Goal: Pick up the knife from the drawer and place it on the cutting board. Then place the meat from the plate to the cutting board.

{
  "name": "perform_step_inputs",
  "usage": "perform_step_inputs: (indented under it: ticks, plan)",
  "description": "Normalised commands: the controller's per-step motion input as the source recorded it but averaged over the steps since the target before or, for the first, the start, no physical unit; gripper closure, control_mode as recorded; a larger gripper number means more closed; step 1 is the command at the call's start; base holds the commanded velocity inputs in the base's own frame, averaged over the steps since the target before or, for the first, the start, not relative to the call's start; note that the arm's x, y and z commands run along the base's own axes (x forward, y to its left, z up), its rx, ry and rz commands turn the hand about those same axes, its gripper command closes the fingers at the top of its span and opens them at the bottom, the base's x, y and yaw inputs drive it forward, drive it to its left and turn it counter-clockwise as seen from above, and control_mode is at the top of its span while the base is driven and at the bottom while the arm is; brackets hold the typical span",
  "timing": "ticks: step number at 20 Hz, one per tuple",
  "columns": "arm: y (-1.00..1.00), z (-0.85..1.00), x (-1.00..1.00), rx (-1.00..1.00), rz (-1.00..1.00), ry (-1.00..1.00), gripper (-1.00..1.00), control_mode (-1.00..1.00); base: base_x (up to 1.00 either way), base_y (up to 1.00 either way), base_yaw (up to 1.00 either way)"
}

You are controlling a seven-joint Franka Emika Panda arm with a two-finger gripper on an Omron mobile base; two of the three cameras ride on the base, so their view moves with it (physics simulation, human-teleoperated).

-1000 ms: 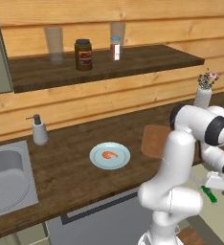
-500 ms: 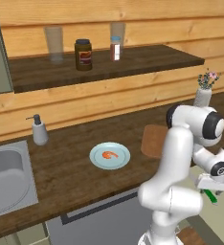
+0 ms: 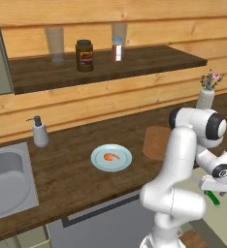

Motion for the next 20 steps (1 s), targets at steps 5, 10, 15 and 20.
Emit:
perform_step_inputs:
  ticks: [5, 10, 15, 20]
  plan:
    - [0.00, -0.24, -0.45, 0.00, 0.00, -0.05, -1.00, -1.00, 0.00, 0.00, 0.00]
    - [0.00, -0.09, -0.55, 0.00, 0.00, -0.04, -1.00, -1.00, 0.00, 0.00, 0.00]
    - [0.14, -0.26, -0.17, -0.01, 0.00, -0.01, -1.00, -1.00, 0.00, 0.00, 0.00]
    - [0.21, -0.39, 0.07, -0.03, 0.00, 0.00, -1.00, -1.00, 0.00, 0.00, 0.00]
